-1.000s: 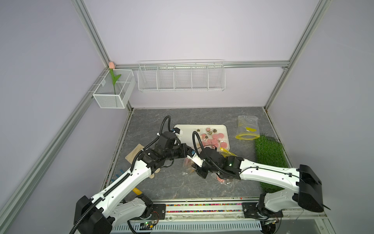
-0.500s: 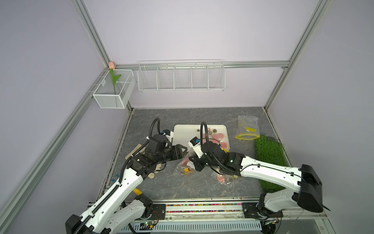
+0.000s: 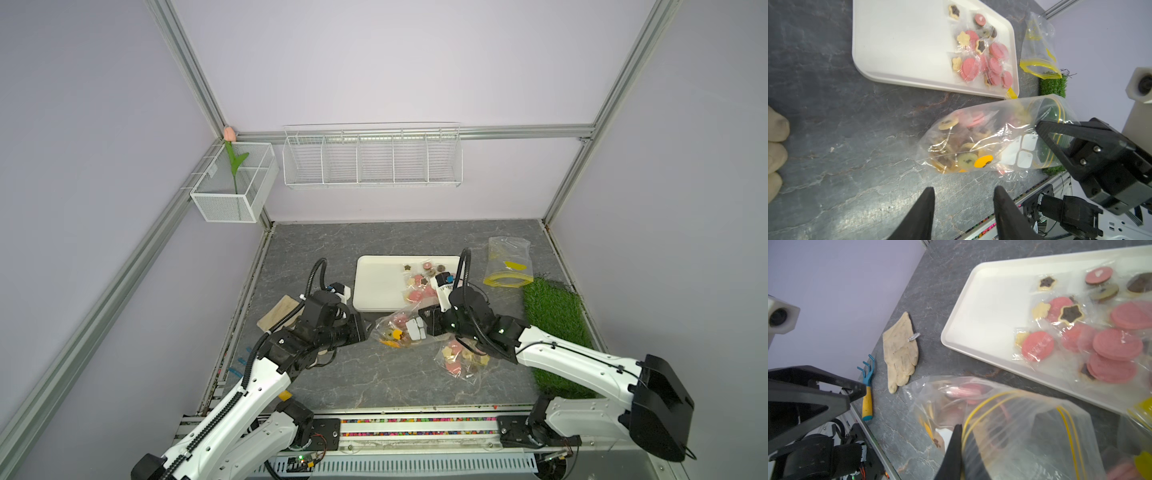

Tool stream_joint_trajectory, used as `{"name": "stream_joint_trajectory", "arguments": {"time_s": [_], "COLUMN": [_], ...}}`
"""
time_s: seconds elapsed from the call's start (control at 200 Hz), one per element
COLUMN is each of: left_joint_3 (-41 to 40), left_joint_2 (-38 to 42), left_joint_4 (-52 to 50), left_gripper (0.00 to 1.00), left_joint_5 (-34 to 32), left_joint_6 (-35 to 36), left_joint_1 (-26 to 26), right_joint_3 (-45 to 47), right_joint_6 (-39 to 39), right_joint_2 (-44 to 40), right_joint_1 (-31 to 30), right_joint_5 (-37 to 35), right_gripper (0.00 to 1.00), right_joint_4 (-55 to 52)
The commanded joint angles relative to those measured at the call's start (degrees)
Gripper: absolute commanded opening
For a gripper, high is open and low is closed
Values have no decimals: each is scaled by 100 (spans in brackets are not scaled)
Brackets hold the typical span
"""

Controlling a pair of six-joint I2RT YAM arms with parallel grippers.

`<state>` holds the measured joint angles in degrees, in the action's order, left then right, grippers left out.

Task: Pour cookies out of the ziploc bag
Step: Adjust the ziploc bag at the center of the board.

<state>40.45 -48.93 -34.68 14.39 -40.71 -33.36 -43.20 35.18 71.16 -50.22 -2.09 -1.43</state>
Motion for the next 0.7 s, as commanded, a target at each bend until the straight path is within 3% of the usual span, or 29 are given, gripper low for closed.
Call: {"name": "stream_joint_trajectory", "arguments": {"time_s": [0.0, 0.325, 0.53, 0.695], "left_joint_3": [-297, -830, -840, -789], "left_joint_2": [-18, -179, -546, -884], "left_joint_4": [405, 988, 1383, 1667], "left_gripper": [48, 39, 39, 33], "left_joint_5": [175, 215, 343, 541], "left_joint_6": [-409, -785, -724, -746], "left_joint_1": [32, 32, 32, 32], "right_joint_3": [180, 49, 62, 22], "right_joint_6": [55, 174, 227, 199], "right_joint_2": [-177, -129, -130, -189], "right_joint_1": [33, 48, 52, 55], "right_joint_5": [-50, -188, -188, -241], "right_gripper": [6, 6, 7, 6], "right_joint_4": [226, -60, -26, -134]}}
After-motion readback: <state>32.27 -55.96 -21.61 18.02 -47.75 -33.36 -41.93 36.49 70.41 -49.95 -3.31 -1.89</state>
